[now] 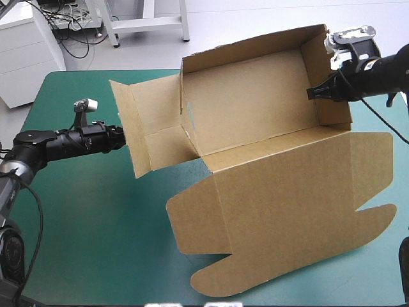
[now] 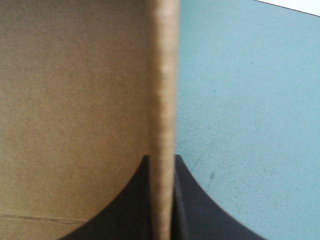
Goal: Fold the box
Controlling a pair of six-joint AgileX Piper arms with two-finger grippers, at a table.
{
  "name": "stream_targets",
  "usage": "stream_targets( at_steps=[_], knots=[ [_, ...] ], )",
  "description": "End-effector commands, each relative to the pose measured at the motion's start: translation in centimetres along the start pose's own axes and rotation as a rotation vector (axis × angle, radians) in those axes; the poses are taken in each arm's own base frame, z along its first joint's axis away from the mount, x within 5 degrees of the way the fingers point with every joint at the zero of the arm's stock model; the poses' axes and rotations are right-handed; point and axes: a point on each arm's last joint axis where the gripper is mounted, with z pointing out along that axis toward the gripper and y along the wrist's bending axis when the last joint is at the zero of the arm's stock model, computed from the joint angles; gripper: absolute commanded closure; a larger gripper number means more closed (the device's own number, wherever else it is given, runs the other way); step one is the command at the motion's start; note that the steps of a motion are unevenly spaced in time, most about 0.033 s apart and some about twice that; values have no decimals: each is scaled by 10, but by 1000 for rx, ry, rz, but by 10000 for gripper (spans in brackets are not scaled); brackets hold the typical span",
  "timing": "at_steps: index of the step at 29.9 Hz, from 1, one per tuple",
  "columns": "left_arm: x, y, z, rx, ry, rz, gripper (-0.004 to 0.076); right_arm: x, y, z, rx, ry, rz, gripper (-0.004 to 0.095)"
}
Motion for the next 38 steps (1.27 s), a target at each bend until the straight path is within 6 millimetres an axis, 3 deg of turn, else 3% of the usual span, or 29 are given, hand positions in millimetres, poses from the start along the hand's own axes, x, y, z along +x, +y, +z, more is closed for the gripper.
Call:
stream_targets(
  at_steps=[1, 6, 18, 23, 29, 33, 38],
  knots=[
    [-13, -28, -6, 246, -87, 24, 732, -5, 8, -28, -13, -83, -4, 931],
    [-20, -42, -8, 360, -160, 16, 732, -6, 9, -22, -40, -81, 5, 931],
    [-15, -95, 3, 463, -101, 127, 733, -9, 1, 2, -50, -58, 68, 929],
    [-20, -118, -7, 490, -123, 192, 732, -12, -3, 5, -32, -79, 89, 929],
    [-23, -142, -21, 510, -145, 272, 713, -18, 9, 9, -31, -114, 68, 929],
    [-27, -147, -24, 501, -141, 313, 564, -23, 25, 12, -29, -145, 32, 929],
    [-30, -150, -26, 510, -148, 304, 222, -28, 40, 15, -18, -170, 5, 929]
  ],
)
